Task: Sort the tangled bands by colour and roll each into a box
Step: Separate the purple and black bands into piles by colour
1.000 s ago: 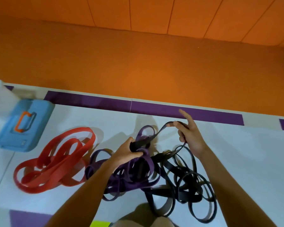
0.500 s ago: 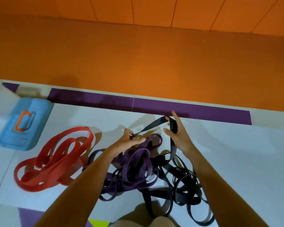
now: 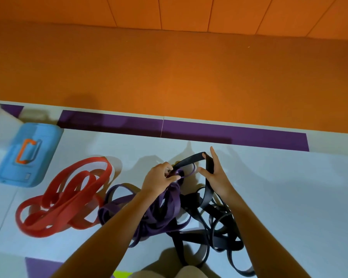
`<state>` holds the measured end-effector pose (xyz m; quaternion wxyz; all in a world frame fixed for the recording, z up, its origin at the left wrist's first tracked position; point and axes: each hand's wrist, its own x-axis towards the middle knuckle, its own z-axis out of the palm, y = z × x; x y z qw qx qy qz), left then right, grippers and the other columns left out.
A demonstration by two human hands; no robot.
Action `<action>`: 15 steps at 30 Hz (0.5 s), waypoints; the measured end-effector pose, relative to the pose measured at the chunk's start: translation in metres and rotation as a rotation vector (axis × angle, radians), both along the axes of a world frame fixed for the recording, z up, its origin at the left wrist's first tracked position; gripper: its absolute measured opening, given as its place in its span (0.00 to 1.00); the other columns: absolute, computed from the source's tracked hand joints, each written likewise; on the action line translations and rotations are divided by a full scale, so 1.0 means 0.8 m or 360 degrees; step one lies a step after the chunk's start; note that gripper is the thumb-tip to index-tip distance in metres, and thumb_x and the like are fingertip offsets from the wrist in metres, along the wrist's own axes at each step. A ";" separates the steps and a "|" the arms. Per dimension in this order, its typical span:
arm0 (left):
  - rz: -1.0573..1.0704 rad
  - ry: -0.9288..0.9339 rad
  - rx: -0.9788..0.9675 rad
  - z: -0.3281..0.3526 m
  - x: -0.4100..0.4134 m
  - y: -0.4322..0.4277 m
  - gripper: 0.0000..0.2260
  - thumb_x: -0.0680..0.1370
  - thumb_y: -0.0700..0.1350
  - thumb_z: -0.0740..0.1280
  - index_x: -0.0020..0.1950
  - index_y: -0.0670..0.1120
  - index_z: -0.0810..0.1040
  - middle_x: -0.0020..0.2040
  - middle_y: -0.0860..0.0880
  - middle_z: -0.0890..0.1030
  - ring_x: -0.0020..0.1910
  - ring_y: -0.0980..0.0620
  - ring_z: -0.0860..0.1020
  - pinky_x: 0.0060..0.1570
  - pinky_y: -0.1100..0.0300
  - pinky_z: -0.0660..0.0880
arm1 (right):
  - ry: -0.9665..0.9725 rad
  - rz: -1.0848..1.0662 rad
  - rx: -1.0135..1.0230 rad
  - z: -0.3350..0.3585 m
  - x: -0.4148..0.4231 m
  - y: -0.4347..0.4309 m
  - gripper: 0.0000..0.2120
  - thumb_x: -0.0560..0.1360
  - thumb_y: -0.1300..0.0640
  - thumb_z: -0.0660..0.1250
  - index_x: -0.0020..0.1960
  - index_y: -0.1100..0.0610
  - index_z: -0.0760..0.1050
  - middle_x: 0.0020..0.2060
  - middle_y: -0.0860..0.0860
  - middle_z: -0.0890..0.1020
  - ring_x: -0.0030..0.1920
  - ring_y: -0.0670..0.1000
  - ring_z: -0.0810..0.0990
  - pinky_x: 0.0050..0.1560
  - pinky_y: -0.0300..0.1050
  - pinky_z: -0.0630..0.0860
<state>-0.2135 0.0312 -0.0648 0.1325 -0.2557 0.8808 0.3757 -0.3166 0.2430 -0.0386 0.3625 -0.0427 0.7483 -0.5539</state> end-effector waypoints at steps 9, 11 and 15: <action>-0.0308 -0.0466 -0.0143 -0.001 -0.003 0.016 0.29 0.77 0.60 0.74 0.70 0.43 0.75 0.67 0.42 0.78 0.67 0.40 0.78 0.67 0.45 0.75 | 0.0071 -0.0019 -0.0081 0.026 0.026 0.013 0.33 0.85 0.59 0.67 0.83 0.40 0.58 0.75 0.40 0.75 0.74 0.36 0.71 0.75 0.44 0.67; -0.0400 -0.0565 -0.0094 -0.002 0.000 0.021 0.36 0.77 0.61 0.74 0.77 0.43 0.69 0.72 0.41 0.72 0.70 0.39 0.75 0.70 0.46 0.73 | 0.0098 -0.0027 -0.0080 0.031 0.036 0.015 0.31 0.85 0.60 0.66 0.82 0.40 0.60 0.75 0.42 0.75 0.75 0.39 0.71 0.76 0.46 0.69; -0.0281 -0.0501 -0.0074 -0.008 0.013 0.028 0.35 0.75 0.55 0.77 0.78 0.46 0.67 0.70 0.45 0.78 0.68 0.42 0.78 0.65 0.46 0.76 | 0.0152 -0.0107 -0.0085 0.035 0.052 0.021 0.28 0.85 0.59 0.66 0.81 0.45 0.63 0.75 0.44 0.75 0.75 0.47 0.74 0.74 0.54 0.74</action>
